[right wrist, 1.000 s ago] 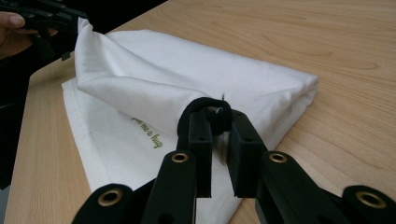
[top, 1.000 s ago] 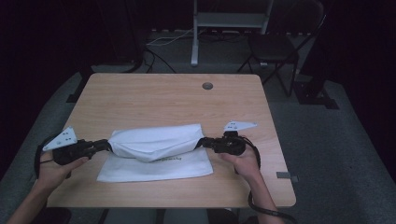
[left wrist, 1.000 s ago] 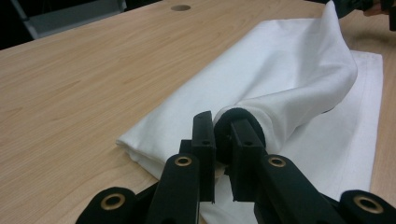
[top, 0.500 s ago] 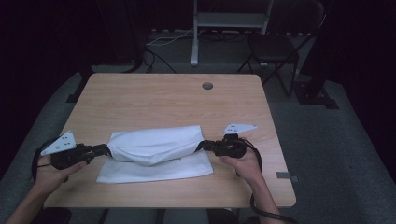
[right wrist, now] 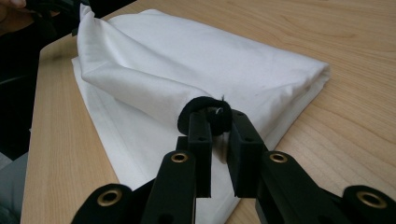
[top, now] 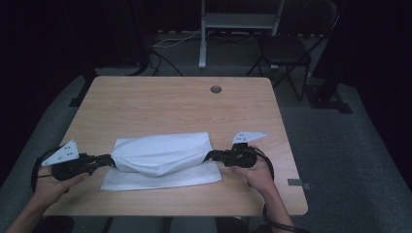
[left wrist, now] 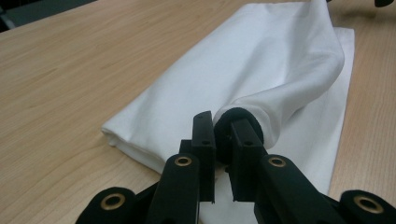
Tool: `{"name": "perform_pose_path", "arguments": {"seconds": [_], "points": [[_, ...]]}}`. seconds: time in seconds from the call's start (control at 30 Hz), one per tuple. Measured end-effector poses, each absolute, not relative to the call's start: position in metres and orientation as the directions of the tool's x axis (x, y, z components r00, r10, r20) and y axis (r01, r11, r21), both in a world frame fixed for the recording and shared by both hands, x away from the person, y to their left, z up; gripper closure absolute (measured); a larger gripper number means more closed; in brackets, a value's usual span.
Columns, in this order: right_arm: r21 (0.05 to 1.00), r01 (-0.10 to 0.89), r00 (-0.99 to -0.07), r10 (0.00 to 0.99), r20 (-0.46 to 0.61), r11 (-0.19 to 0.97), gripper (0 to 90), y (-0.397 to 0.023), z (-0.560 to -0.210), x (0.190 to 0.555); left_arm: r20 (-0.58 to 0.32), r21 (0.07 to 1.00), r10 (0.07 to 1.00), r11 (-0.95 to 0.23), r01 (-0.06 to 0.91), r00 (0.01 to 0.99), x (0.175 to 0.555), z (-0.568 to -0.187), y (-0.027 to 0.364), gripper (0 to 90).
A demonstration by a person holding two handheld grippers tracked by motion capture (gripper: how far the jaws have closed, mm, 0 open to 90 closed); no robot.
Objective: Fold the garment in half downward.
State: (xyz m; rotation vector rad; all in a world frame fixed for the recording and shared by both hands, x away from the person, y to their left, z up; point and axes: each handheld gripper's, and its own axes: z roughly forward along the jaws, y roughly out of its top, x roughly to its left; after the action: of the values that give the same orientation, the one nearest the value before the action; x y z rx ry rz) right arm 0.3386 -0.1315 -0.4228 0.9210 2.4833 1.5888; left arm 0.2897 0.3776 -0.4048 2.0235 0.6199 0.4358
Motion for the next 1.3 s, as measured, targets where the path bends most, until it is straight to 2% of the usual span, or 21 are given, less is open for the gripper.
{"name": "perform_pose_path", "arguments": {"seconds": [1.07,1.3], "points": [[0.787,0.439,-0.866,0.437,0.242,0.433,80.7,-0.127,-0.431,0.329,0.023,0.84,0.559,-0.461,0.288,0.829,0.275,-0.424,0.382,82.2],[0.769,0.431,-0.879,0.412,0.239,0.473,79.7,-0.128,-0.433,0.328,-0.029,0.848,0.551,-0.428,0.312,0.834,0.274,-0.425,0.384,79.6]]}}
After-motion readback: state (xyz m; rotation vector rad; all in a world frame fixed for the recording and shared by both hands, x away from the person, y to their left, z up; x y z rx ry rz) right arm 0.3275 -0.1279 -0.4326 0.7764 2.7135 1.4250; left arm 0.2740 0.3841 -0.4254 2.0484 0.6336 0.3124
